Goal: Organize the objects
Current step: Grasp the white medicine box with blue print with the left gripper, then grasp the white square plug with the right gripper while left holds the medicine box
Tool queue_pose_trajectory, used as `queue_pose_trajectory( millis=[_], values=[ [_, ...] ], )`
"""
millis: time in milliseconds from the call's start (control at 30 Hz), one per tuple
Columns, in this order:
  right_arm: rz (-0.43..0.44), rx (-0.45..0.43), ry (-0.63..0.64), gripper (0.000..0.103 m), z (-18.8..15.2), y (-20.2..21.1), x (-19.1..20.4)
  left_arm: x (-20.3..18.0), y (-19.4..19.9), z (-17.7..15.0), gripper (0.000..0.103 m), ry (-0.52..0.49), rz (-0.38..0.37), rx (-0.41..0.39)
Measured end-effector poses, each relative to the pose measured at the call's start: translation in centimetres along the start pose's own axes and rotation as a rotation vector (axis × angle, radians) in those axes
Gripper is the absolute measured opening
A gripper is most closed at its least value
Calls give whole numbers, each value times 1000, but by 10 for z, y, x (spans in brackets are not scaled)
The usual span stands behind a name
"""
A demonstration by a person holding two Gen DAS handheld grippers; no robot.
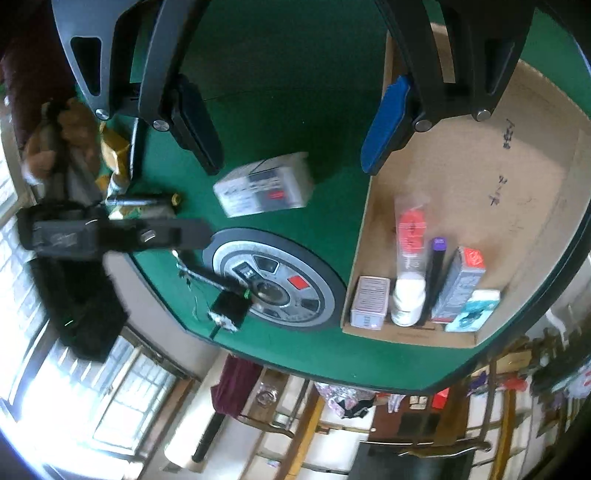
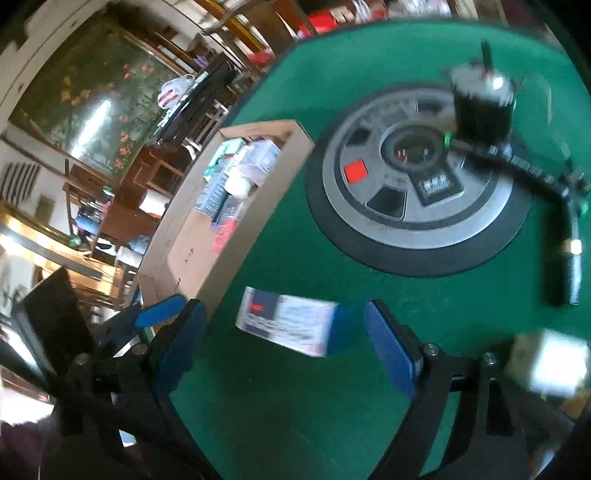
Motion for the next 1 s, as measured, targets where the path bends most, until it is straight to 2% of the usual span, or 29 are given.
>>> queue_pose_trajectory(
  millis=[67,133,200,300,333,433,533,567,600,633,700,1000],
  values=[
    [-10,-56,-59,88,-3,21,-10,-8,-5,2,72,-73,19,11],
    [-99,-129,-116,88,-10,42,-27,-20,-14,5,72,-191,53,33],
    [-167,-161,-153,88,-18,55,-42,-33,-23,6,72,-316,69,64],
    [-177,-184,-221,88,-31,71,-64,-55,-43,8,72,-551,91,136],
    [-174,-190,-247,88,-37,75,-70,-60,-54,8,72,-623,99,182],
    [-175,-206,-300,88,-46,88,-84,-58,-80,8,71,-699,153,271],
    [-181,-230,-326,88,-51,99,-94,-46,-98,5,70,-687,204,330],
    [-189,-241,-333,88,-52,104,-98,-46,-96,6,67,-657,182,317],
    [-196,-249,-340,88,-52,114,-105,-44,-94,8,54,-615,156,329],
    [-211,-263,-351,88,-53,119,-110,-43,-92,10,30,-555,114,341],
    [-227,-275,-360,88,-52,125,-114,-43,-89,8,29,-501,72,346],
    [-321,-224,-349,88,-28,92,-120,-53,-76,-12,29,-391,50,309]
  ],
)
Point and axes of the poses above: each gripper's, at about its wrist camera, not at the fingertips, and y roughly against the way its jaws point, x to its left, z to its top, the point moved 3 cm from there along -y, roughly the way its jaws point, and after that the axes turned 12 degrees about -z, right-handed, at the moved point
